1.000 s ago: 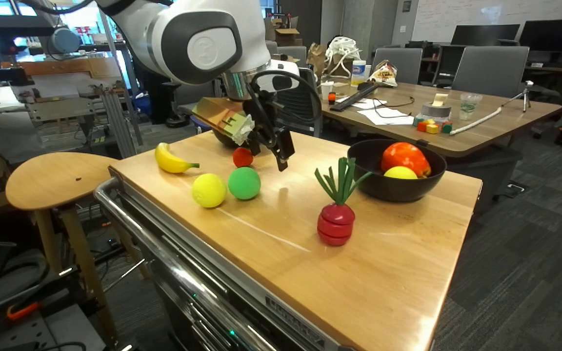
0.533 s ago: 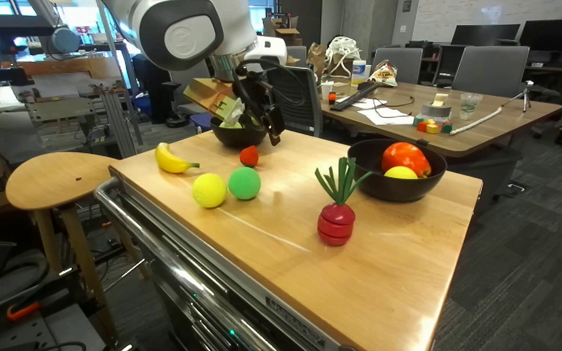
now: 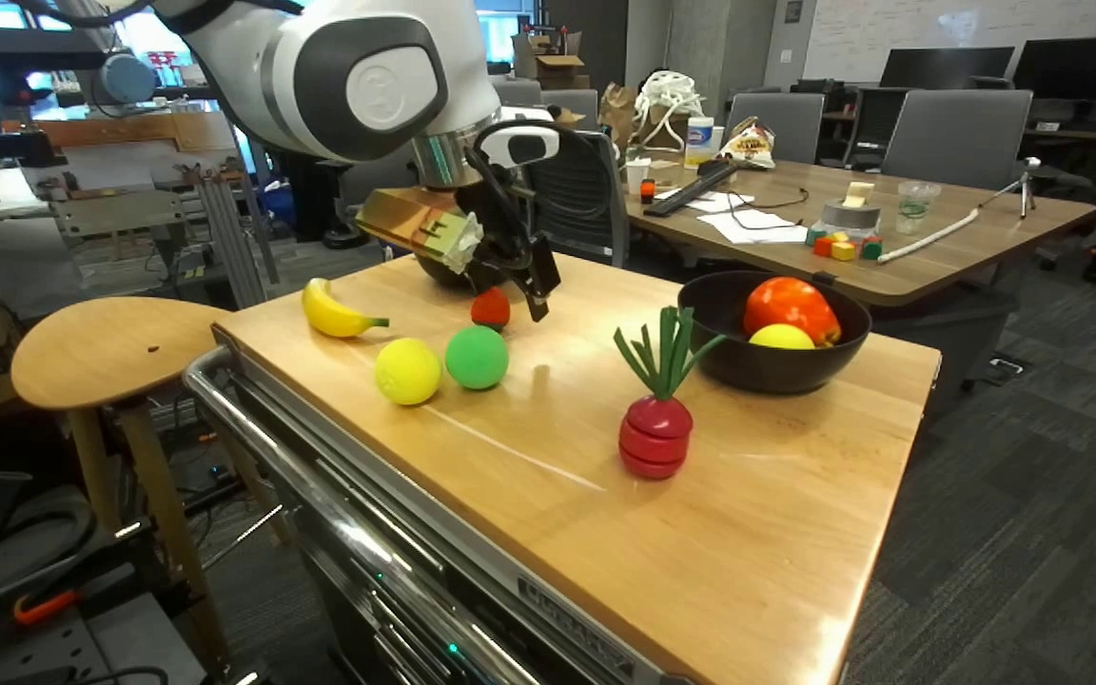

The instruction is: Place the fruits and vegetables in the two black bowls

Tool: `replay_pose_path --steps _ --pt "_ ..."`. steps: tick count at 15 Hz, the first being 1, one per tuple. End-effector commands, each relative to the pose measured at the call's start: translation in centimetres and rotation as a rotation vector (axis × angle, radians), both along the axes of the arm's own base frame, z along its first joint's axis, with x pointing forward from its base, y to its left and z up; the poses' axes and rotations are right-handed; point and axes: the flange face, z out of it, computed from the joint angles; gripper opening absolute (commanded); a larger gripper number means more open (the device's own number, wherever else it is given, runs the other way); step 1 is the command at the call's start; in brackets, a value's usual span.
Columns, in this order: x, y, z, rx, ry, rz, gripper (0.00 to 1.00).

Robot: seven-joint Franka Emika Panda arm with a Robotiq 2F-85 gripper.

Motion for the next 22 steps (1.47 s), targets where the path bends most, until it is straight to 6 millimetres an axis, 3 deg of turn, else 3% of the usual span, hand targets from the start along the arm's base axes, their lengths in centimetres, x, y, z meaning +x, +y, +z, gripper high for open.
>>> replay_pose_path --steps 1,2,4,9,11,14,16,18,20,22 --pt "0.2 0.5 -0.3 -0.036 0.046 -0.011 0.92" --pt "0.2 0.8 -0.5 -0.036 0.060 -0.009 0.87" --pt "0.1 1.3 -0.8 -0.034 0.080 -0.013 0.67" --pt "0.0 2.2 -0.4 -0.037 0.091 -0.014 0.27" --pt "0.1 1.3 1.2 -0.057 0.047 -0.003 0.24" --pt "0.8 -2.9 6.0 -0.166 -0.092 0.029 0.24" --pt "1.3 -6.8 10.0 -0.209 -0.185 -0.009 0.24" --pt "2.4 -10.7 12.8 -0.218 -0.253 -0.099 0.24" --pt "3.8 -13.5 13.2 -0.230 -0.259 -0.163 0.24" --pt "5.2 -15.1 12.1 -0.242 -0.245 -0.207 0.24"
